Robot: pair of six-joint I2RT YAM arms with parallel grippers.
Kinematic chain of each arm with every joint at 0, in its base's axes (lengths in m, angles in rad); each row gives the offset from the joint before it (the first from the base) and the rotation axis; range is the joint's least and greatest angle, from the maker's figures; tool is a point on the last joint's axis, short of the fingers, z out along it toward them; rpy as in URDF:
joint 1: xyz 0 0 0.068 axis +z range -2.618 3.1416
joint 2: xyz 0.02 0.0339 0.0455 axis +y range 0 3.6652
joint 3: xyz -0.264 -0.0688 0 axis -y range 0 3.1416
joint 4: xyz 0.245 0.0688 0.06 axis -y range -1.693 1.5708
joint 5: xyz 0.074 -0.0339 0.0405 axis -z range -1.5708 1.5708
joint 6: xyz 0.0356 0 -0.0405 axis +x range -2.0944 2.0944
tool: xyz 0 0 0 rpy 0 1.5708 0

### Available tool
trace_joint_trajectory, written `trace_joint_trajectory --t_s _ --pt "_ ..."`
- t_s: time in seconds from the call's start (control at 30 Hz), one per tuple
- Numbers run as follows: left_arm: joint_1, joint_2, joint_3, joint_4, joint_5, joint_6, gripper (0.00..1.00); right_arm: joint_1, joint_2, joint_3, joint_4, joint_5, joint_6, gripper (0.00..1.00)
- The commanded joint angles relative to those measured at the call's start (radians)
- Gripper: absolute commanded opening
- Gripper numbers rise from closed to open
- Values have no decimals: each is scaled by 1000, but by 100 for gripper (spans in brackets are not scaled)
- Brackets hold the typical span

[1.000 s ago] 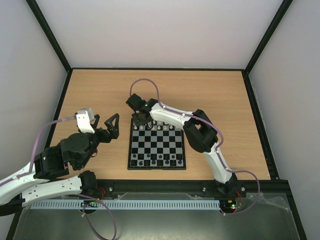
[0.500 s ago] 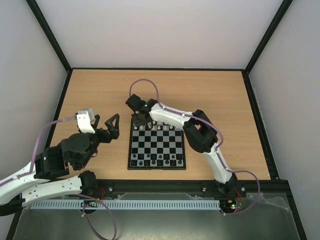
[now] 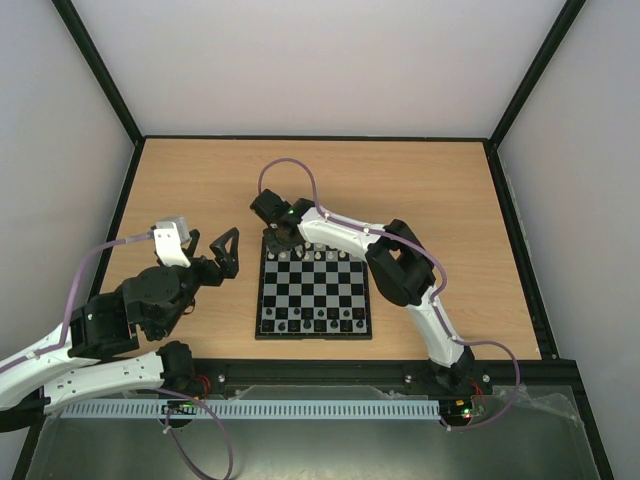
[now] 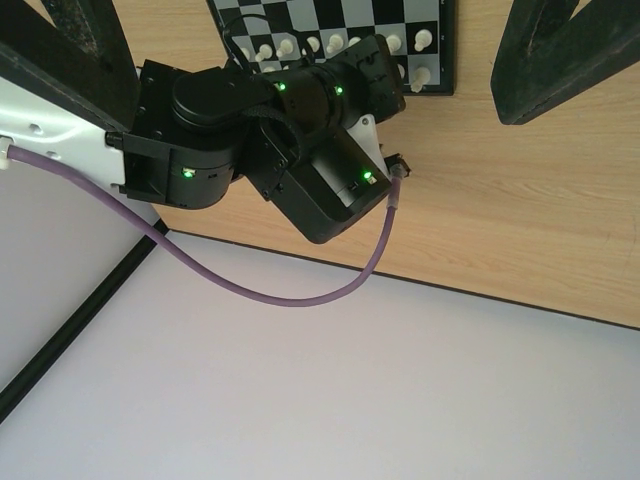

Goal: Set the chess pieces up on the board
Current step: Place the chess piece on the chessboard.

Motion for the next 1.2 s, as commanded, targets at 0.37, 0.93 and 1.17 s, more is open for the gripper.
trace_joint_trajectory --t_s 0.37,0.93,1.17 --pt "-3 -3 -13 3 -23 2 99 9 11 5 -80 31 12 10" --pt "-3 15 -5 8 -20 -3 99 8 -52 16 -66 45 -4 27" --pt "-3 49 3 16 -19 -14 99 8 -191 -15 -51 50 -1 54"
